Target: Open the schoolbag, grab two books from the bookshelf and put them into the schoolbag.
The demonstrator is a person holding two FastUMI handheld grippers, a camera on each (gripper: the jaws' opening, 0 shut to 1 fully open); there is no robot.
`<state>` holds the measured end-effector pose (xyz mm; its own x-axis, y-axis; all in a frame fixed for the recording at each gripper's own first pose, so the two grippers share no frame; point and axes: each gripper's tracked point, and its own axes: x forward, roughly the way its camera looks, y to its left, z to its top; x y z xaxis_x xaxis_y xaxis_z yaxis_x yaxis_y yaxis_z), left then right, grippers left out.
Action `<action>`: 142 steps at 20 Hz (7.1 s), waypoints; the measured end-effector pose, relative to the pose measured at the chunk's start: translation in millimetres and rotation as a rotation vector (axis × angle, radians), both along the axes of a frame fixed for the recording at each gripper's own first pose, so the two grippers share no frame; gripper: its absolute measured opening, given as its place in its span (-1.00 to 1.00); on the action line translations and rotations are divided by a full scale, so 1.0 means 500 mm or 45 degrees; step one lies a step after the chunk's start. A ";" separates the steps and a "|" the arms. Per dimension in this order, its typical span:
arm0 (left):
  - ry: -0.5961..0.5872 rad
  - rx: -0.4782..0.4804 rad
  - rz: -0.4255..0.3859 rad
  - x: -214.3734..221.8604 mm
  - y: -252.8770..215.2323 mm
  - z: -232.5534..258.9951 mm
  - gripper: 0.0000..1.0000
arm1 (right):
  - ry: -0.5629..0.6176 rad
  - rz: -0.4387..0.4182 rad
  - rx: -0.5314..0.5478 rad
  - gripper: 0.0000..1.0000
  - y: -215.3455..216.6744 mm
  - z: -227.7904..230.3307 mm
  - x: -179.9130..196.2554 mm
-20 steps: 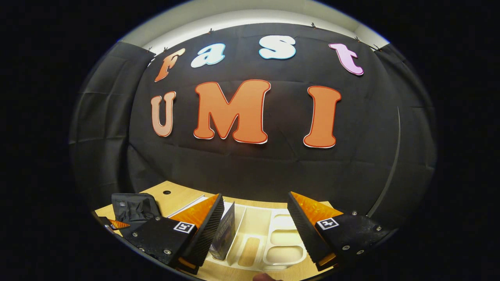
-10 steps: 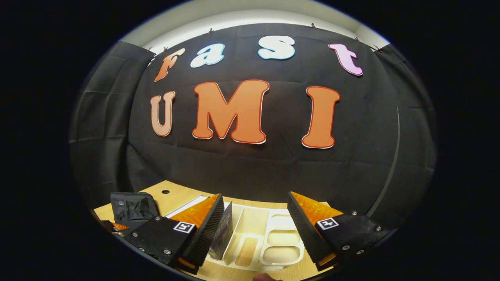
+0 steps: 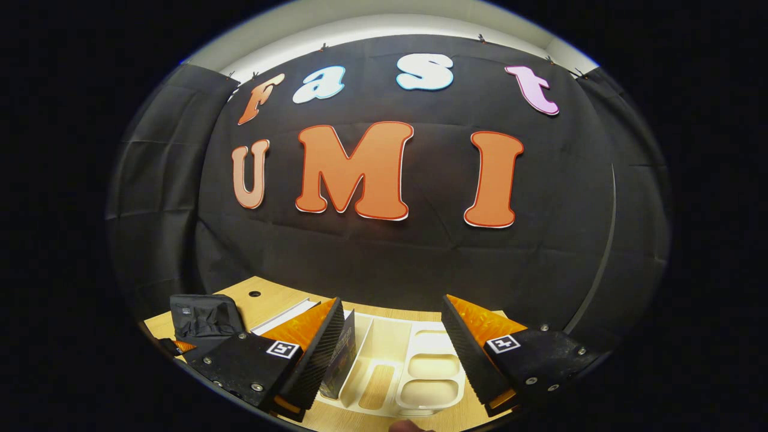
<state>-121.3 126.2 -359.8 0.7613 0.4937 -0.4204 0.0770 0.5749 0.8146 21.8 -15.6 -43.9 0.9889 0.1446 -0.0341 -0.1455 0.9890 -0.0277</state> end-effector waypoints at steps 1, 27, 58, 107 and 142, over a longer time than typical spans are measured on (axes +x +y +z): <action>0.005 0.012 0.006 0.004 0.003 -0.002 0.93 | -0.002 0.000 0.001 0.94 -0.002 0.001 0.000; 0.232 -0.550 -0.219 0.100 0.106 0.159 -0.82 | 0.141 -0.116 -0.156 0.94 0.177 0.021 0.049; 0.756 -0.894 -0.548 0.225 0.209 0.399 -0.88 | 1.247 -0.084 -0.168 0.91 0.366 -0.202 0.154; 0.863 -0.997 -0.580 0.197 0.114 0.353 -0.88 | 1.353 -0.033 0.715 -0.43 0.412 -0.145 -0.276; 0.752 -1.249 -0.474 0.204 0.097 0.359 -0.90 | 1.311 0.203 1.140 -0.50 0.813 -0.443 -0.077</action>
<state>-19.3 174.8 -180.3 0.3522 -0.4407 -0.8256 0.5836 0.7931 -0.1744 -16.8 391.0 -265.3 0.5447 0.6142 -0.5710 0.1754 0.5824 0.7937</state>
